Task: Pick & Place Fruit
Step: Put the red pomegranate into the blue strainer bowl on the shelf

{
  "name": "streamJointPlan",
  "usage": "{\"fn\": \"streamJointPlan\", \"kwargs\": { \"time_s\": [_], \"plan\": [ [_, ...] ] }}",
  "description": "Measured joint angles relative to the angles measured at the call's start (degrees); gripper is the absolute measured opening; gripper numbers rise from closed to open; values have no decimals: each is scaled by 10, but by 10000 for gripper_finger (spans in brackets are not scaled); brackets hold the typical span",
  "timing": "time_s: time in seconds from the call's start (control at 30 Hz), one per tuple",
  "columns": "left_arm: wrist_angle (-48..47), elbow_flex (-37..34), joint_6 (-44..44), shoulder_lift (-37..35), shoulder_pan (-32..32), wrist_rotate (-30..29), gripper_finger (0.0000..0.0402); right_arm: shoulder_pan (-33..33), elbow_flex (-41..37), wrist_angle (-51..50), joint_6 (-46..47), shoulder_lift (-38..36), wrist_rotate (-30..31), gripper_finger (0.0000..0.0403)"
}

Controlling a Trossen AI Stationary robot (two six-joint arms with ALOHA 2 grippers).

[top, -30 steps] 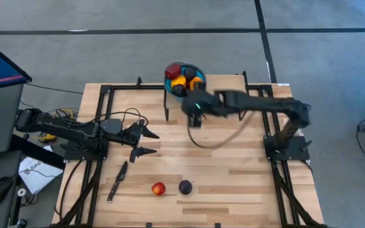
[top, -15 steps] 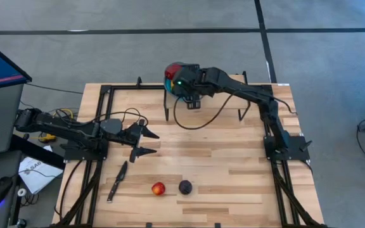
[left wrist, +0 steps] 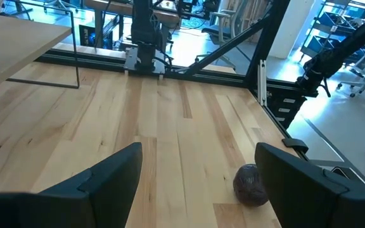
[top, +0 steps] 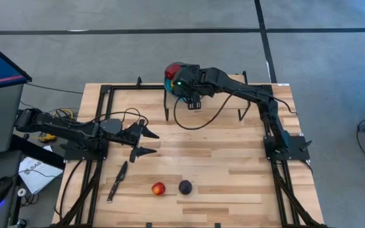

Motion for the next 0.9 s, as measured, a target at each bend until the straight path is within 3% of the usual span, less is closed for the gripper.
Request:
{"fn": "streamJointPlan", "kwargs": {
  "time_s": [0.2,0.6,0.73,0.9],
  "plan": [
    [0,0,0,0,0,0,298,-1,0,3,2,0,-2,264],
    [0,0,0,0,0,0,298,12,8,-35,-15,-6,-7,263],
    [0,0,0,0,0,0,298,11,9,-41,-11,-6,-10,238],
    [0,0,0,0,0,0,298,12,9,-42,-11,-6,-30,179]
  ]
}}
